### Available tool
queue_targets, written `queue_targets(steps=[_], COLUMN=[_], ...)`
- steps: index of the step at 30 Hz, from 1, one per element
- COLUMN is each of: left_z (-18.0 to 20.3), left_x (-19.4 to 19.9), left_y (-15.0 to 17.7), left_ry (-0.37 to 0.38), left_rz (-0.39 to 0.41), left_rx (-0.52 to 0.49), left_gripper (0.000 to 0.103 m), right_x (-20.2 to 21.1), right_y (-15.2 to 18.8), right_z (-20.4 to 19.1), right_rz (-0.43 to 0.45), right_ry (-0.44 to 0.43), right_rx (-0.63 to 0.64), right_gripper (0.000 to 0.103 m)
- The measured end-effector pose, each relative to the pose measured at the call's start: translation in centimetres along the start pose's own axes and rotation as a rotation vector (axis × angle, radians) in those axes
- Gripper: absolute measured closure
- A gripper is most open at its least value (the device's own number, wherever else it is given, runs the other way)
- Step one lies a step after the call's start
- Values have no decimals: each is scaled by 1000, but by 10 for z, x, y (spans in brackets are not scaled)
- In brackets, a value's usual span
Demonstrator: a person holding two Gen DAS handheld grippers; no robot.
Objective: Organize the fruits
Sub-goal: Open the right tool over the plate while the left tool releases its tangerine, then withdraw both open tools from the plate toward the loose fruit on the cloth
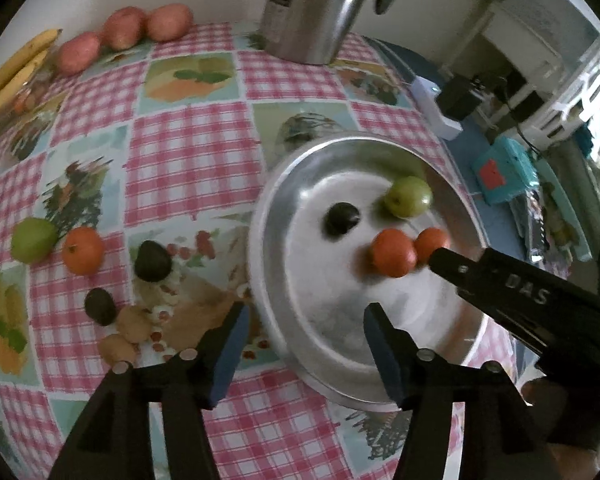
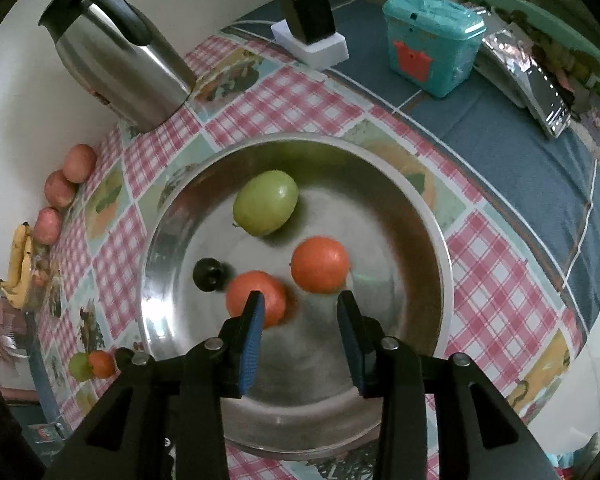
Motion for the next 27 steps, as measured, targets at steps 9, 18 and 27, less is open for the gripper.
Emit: queue_targets(steps=[9, 18, 27], left_z=[-43, -87, -114], left_x=[3, 23, 44], left_y=[2, 8, 9], left_ry=[-157, -259, -339], left_rz=[-16, 23, 63], left_rx=[135, 242, 250], left_gripper=[12, 0, 0], right_x=[-1, -5, 0], right_y=[2, 17, 41], right_z=[-7, -32, -67], right_rz=[-1, -23, -9], right_ry=[0, -7, -51], right_rx=[26, 135, 287], right_gripper=[40, 29, 11])
Point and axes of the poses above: each gripper's, at about its wrist camera, not at the fingertips, and x roughly against the way its jaws point, z to its right, y to its underside, the point moved 2 cm from there along -x, roughly the way its jaws point, and after that the axes turned 10 degrees about -x, right-handed, at the moved point
